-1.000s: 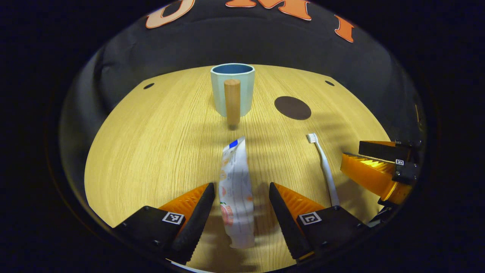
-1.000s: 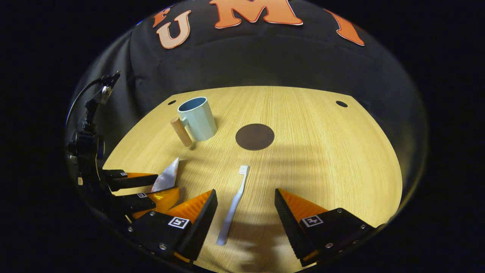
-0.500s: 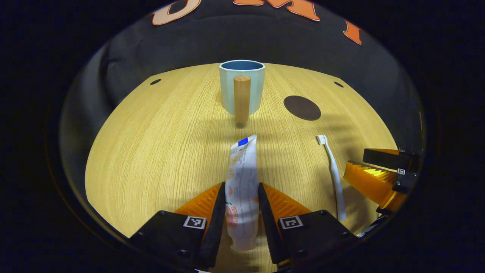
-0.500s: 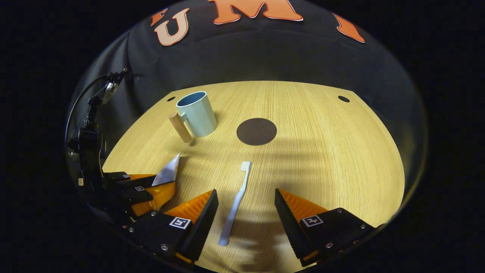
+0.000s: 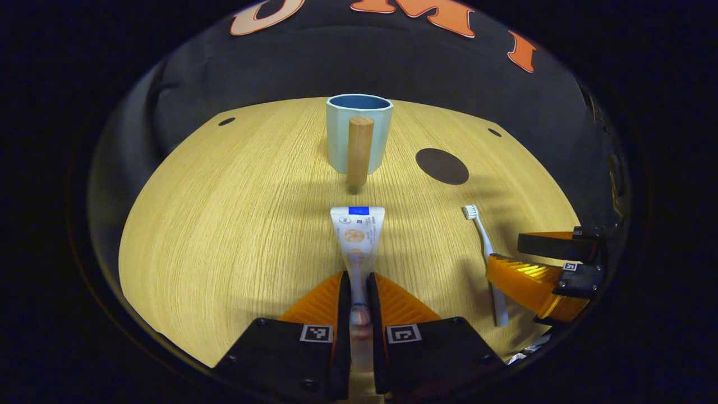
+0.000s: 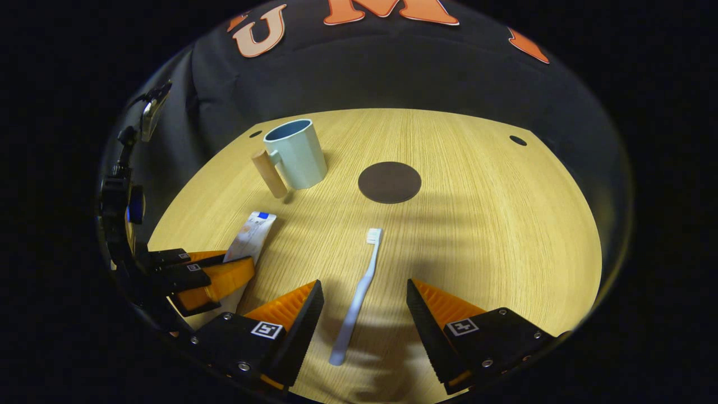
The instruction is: Put the toothbrush and toothpaste on the desktop into the cup, then pick up the cup and place it on the coaster on the desktop.
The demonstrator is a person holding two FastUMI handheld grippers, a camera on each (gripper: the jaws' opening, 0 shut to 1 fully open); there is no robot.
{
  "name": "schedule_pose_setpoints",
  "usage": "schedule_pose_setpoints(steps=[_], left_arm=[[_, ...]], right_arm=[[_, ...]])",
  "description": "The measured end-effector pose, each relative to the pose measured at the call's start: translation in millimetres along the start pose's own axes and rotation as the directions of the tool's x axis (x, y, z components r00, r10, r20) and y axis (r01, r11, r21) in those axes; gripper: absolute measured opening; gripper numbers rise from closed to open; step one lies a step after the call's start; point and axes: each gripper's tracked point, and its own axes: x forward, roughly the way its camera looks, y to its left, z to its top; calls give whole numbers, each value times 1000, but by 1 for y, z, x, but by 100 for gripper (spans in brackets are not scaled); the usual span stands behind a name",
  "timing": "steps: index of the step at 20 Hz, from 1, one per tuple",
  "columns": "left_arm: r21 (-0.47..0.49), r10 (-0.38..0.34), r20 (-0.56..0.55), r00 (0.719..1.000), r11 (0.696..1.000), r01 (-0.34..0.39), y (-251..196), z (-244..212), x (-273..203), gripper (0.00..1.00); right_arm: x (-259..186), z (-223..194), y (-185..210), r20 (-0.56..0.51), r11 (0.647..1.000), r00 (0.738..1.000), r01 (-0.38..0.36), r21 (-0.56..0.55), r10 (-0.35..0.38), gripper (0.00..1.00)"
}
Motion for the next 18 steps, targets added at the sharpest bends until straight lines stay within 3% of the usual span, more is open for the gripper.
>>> schedule_pose_setpoints(steps=[4, 8, 10, 11, 12, 13, 15, 18], left_arm=[[4, 17, 32, 999, 1000, -17, 6, 6, -1, 21], [-6, -8, 67, 998, 1000, 9, 4, 13, -5, 21], [-8, -2, 83, 997, 1000, 3, 8, 16, -8, 20], [-9, 1, 90, 996, 1000, 0, 9, 18, -10, 21], [-14, 4, 94, 996, 1000, -3, 11, 20, -12, 21], [-17, 5, 101, 995, 1000, -3, 13, 21, -13, 21], [-17, 10, 103, 995, 1000, -8, 16, 22, -15, 20], [-14, 19, 122, 992, 1000, -17, 16, 26, -15, 20]], right_arm=[[6, -11, 3, -60, 1000, 998, 4, 12, -3, 86], [10, -9, 3, -81, 999, 997, 23, 43, -19, 75], [12, -8, -2, -83, 998, 995, 50, 28, -47, 65], [13, -7, -4, -78, 997, 994, 71, 14, -69, 47], [14, -7, -6, -79, 996, 993, 87, 5, -87, 51], [15, -4, -8, -75, 994, 992, 105, 5, -104, 34], [15, -4, -11, -60, 990, 988, 139, 3, -139, 18], [16, -4, -8, -49, 991, 990, 130, -8, -130, 8]])
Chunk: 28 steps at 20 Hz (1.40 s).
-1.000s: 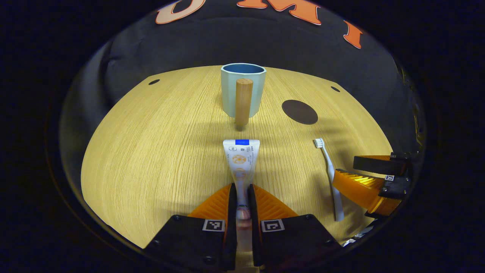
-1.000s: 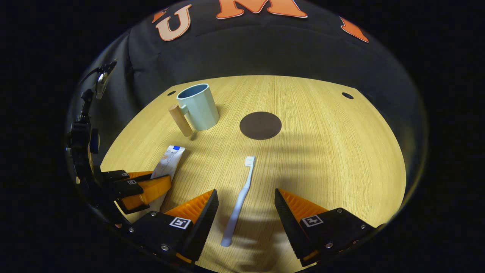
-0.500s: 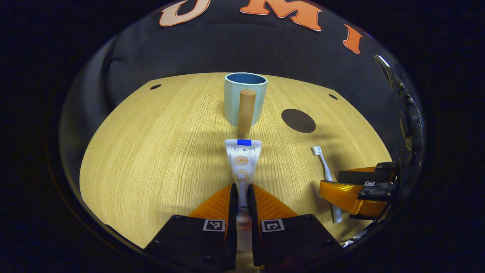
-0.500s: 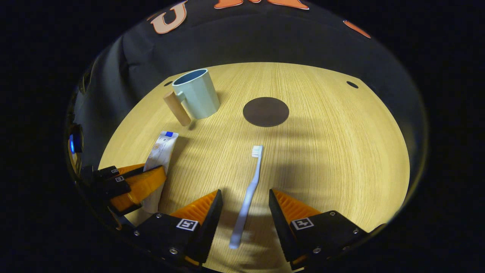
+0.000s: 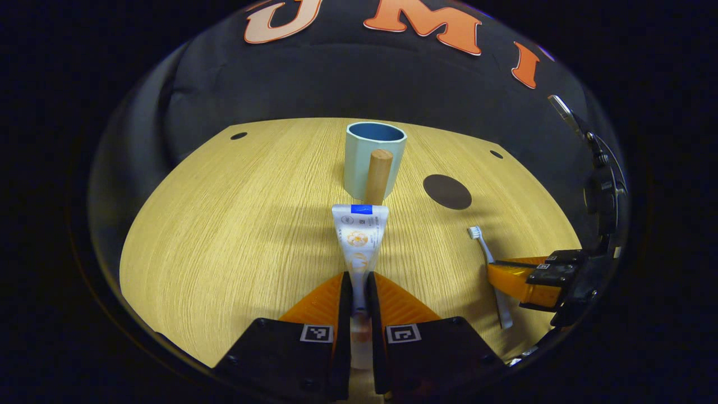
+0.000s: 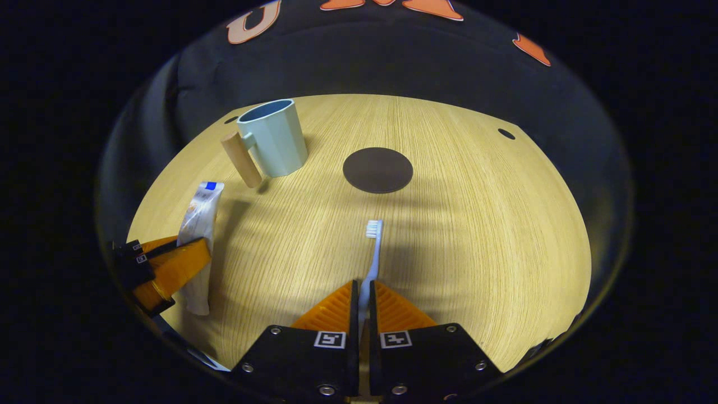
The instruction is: Put the toothbrush and toothpaste on the desktop into the cup, then pick up the cup and place it on the coaster on the desktop.
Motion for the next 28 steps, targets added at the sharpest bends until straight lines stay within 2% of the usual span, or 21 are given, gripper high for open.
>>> schedule_pose_setpoints(steps=[3, 6, 12, 17, 19, 23, 28], left_arm=[[2, 0, 18, 1000, 1000, 0, 0, 4, -5, 20], [7, 3, 33, 999, 1000, -4, 4, 7, -5, 21], [21, 3, 75, 997, 1000, -4, 4, 21, -11, 20], [24, -8, 153, 988, 1000, 5, 1, 56, -28, 20], [25, -17, 169, 985, 1000, 13, -1, 58, -26, 14], [29, -47, 209, 977, 999, 42, -5, 64, -31, 14], [45, -61, 296, 953, 998, 50, -12, 89, -50, 14]], right_arm=[[-1, 1, 3, 18, 1000, 1000, -23, 16, 22, 5], [-4, 6, 1, 68, 1000, 998, 1, -9, 0, 5], [-30, 27, -3, 177, 1000, 984, -29, 2, 28, 5], [-53, 50, -10, 276, 999, 961, -38, 14, 32, 5], [-59, 56, -12, 307, 999, 951, -46, 15, 39, 5], [-66, 64, -13, 345, 998, 937, -56, 12, 49, 5], [-83, 82, -12, 431, 997, 900, -76, -7, 71, 5]])
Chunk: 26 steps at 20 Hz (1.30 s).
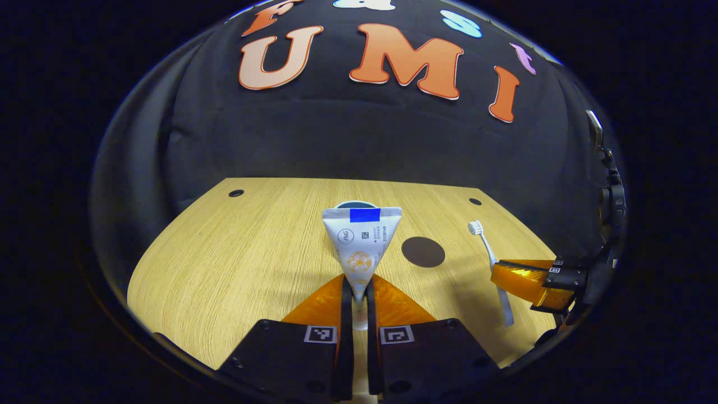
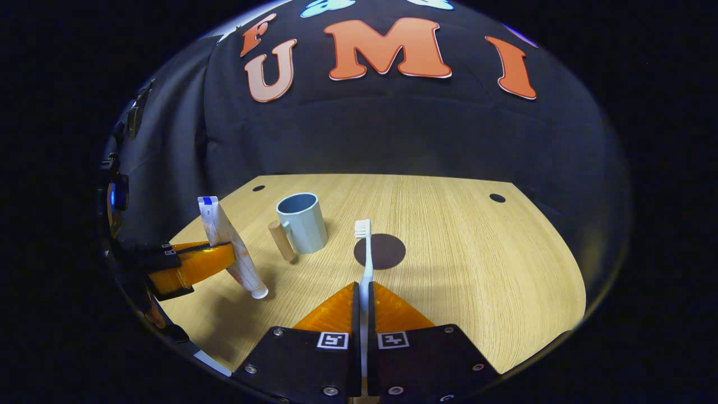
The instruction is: Put the toothbrush and toothpaste on the desktop into the cup, then pick up the cup and place it on the coaster on the desktop.
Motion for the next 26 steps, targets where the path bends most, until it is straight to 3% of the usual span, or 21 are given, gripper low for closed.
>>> schedule_pose_setpoints(steps=[10, 19, 26], left_arm=[[14, 24, 169, 985, 1000, -27, 8, 63, -15, 14], [32, 17, 321, 947, 999, -28, 12, 105, 1, 14], [42, -13, 407, 913, 999, -5, 8, 137, 30, 14]], right_arm=[[-2, 40, -6, 172, 1000, 985, -23, -3, 23, 5], [2, 70, 3, 317, 994, 947, -15, -105, 48, 5], [6, 100, 9, 421, 995, 903, -50, -91, 83, 5]])
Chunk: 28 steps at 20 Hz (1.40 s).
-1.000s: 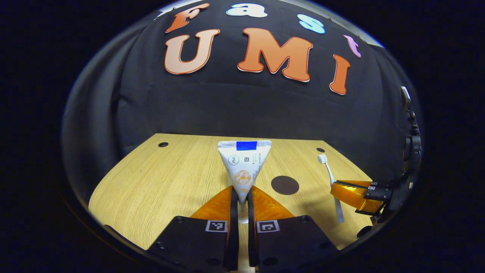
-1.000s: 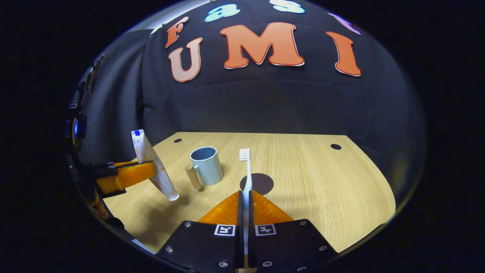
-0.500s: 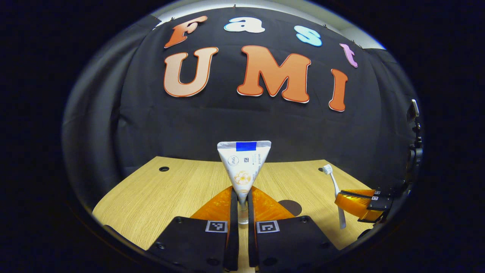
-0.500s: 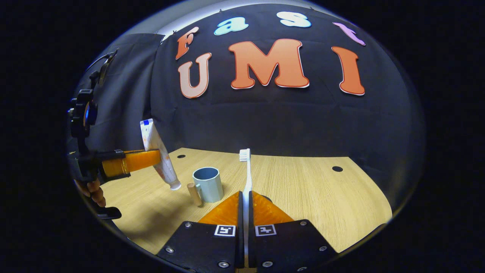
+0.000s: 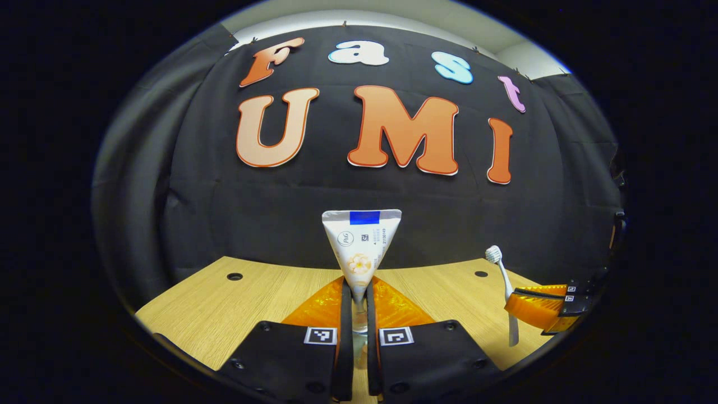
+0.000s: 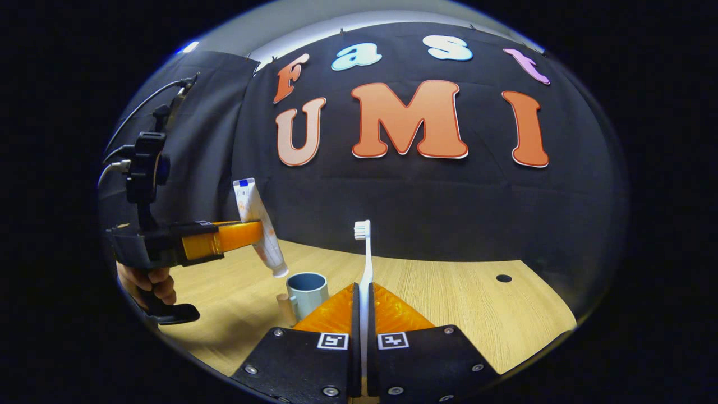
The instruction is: Put the toothbrush and toothpaste on the desktop into the cup, then pick up the cup and place it on the coaster on the desktop.
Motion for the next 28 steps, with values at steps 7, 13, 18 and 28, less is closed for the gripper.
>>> schedule_pose_setpoints(steps=[7, 13, 18, 28], left_arm=[[-1, -18, -3, 1000, 1000, 18, 8, -21, 27, 14], [-20, -38, -83, 996, 999, 36, 11, -55, 44, 14], [-33, -73, -167, 983, 997, 68, 5, -83, 54, 14], [13, -72, -274, 959, 997, 78, 6, -108, 62, 15]], right_arm=[[17, 10, 12, 66, 999, 997, -28, -15, 29, 5], [24, 16, 23, 109, 998, 992, -65, 7, 63, 5], [24, 24, 24, 170, 996, 983, -76, 38, 68, 5], [52, 60, 30, 285, 976, 952, -162, 145, 116, 5]])
